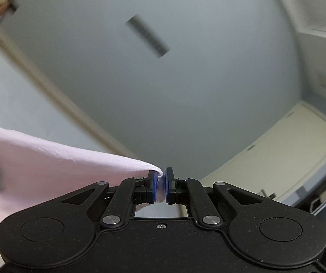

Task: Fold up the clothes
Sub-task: 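Lower the garment toward the bed and regrasp the ruffled hem with the left gripper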

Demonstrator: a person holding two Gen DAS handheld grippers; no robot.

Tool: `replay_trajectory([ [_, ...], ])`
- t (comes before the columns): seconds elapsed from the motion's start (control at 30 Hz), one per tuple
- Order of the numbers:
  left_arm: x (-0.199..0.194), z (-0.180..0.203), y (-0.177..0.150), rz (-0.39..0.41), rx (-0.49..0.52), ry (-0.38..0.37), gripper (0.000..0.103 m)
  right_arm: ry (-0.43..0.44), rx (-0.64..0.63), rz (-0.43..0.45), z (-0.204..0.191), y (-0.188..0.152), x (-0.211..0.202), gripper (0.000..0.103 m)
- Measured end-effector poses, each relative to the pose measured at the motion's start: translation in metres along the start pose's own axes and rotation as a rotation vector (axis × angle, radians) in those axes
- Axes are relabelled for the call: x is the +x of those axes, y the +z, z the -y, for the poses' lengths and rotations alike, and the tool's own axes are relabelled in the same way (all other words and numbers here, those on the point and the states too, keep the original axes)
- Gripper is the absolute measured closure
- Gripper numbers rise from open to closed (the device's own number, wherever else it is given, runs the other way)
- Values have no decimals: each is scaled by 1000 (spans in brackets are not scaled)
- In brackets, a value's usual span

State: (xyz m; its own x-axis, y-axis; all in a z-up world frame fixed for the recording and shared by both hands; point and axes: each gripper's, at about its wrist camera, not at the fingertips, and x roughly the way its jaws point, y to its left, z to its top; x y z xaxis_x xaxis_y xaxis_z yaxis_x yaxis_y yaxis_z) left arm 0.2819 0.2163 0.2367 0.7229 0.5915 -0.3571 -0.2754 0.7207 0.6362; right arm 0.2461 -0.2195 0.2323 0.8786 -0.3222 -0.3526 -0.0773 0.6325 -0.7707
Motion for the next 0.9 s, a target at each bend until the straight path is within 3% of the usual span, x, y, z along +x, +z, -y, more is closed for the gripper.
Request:
replay_trajectory([
  [0.1, -6, 38, -35, 7, 105, -117, 96, 35, -27, -49, -20, -31, 11, 99],
  [0.23, -5, 108, -87, 23, 273, -241, 85, 71, -30, -114, -36, -74, 31, 98],
  [0.37, 4, 174, -123, 22, 394, -317, 80, 87, -25, -149, -40, -101, 48, 98],
  [0.47, 10, 218, -143, 60, 483, -347, 71, 107, -28, -165, -42, -111, 66, 98],
  [0.53, 18, 242, -151, 79, 502, -372, 66, 119, -28, -172, -45, -113, 74, 98],
  [0.57, 22, 250, -152, 87, 500, -378, 63, 128, -26, -174, -49, -94, 85, 98],
  [0.63, 35, 257, -151, 96, 492, -395, 59, 138, -28, -171, -71, -81, 65, 98],
  [0.73, 58, 269, -151, 87, 480, -413, 59, 156, -31, -166, -79, -75, 76, 98],
  [0.8, 73, 278, -151, 66, 477, -414, 59, 169, -23, -162, -59, -84, 57, 98],
  [0.9, 94, 285, -153, 37, 483, -390, 59, 187, -18, -152, -67, -81, 55, 98],
])
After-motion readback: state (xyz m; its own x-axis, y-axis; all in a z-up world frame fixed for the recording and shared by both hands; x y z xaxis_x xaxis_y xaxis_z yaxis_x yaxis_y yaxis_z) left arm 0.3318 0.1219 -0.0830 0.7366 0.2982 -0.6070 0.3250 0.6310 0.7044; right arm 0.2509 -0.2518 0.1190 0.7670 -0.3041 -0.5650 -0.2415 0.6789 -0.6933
